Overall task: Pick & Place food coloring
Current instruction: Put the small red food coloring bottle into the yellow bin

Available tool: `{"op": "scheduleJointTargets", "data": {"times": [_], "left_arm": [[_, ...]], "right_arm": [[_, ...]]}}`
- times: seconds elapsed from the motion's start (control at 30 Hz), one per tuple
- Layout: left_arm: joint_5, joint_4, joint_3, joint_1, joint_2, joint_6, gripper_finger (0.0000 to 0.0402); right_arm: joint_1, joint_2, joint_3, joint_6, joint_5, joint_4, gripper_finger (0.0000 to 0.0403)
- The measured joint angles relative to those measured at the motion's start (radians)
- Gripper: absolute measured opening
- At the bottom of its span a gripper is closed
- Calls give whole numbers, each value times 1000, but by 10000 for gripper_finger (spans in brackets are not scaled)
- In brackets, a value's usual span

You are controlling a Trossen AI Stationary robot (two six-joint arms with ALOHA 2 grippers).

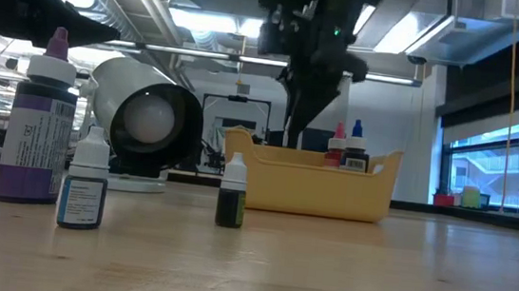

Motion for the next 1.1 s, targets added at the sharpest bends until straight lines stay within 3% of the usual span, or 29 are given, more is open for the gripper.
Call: {"op": "scheduleJointTargets", "data": {"times": [0.3, 1.1], "left_arm": [[-3, 0, 0, 0, 0, 46, 88], [-3, -1, 0, 0, 0, 45, 88]], "right_arm": [[-52, 20, 0, -22, -59, 53, 80], [-51, 132, 0, -25, -60, 102, 81]]}}
